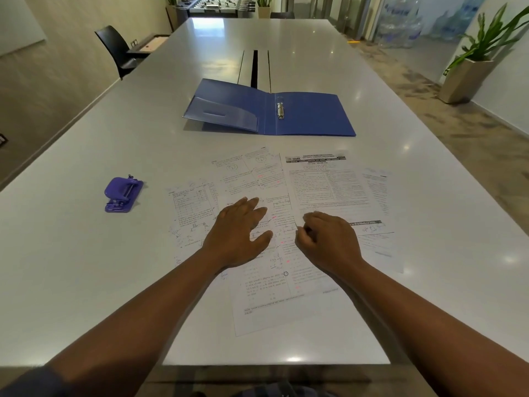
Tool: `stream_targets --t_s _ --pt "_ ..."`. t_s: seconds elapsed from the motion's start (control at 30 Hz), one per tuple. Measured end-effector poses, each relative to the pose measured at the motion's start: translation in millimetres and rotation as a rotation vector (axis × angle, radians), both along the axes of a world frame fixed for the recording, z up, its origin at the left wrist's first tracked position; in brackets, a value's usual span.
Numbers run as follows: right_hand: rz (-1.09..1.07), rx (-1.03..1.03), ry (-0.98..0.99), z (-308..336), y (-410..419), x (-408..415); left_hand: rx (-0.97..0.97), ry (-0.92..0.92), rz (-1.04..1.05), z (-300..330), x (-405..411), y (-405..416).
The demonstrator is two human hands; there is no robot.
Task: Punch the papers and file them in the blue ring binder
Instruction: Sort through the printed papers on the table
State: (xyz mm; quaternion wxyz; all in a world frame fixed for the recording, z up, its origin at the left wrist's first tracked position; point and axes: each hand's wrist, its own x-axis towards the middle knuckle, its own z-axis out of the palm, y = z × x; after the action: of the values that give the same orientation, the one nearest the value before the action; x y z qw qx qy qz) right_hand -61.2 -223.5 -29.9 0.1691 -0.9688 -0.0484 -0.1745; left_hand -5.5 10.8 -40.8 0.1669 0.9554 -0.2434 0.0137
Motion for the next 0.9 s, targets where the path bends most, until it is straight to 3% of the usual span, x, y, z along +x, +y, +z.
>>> stream_targets --t_s 0.13,0.27,0.37,0.43,0.6,0.67,0.77,0.9 --pt "0.016 0.050 -0.013 1.2 -2.7 -1.2 -0.102 0.029 0.019 3.7 -0.9 0.4" --pt "0.077 0.106 -0.027 0.1 -7.8 0.6 -0.323 0.211 0.064 13.8 2.6 0.6" --pt "0.095 0.130 -0.056 -1.1 -9.1 1.1 -0.304 0.144 0.083 26.1 8.7 -8.9" --pt "0.091 0.154 -0.079 -1.6 -9.4 0.8 -0.388 0.156 0.126 36.7 10.4 -20.4" --pt "0.110 0.226 -0.185 -4.5 -9.4 -3.2 -1.048 0.771 0.269 57.7 8.2 -56.7" --pt "0.159 0.199 -0.239 -5.2 -8.0 -5.2 -1.174 0.931 0.304 62.3 10.4 -68.8" --pt "0.227 0.131 -0.300 -6.5 -7.4 -6.7 -1.217 1.012 0.346 61.4 11.6 -82.7" --pt "0.310 0.078 -0.318 -6.0 -7.6 -8.2 -1.185 0.928 0.413 51.8 14.2 -89.9"
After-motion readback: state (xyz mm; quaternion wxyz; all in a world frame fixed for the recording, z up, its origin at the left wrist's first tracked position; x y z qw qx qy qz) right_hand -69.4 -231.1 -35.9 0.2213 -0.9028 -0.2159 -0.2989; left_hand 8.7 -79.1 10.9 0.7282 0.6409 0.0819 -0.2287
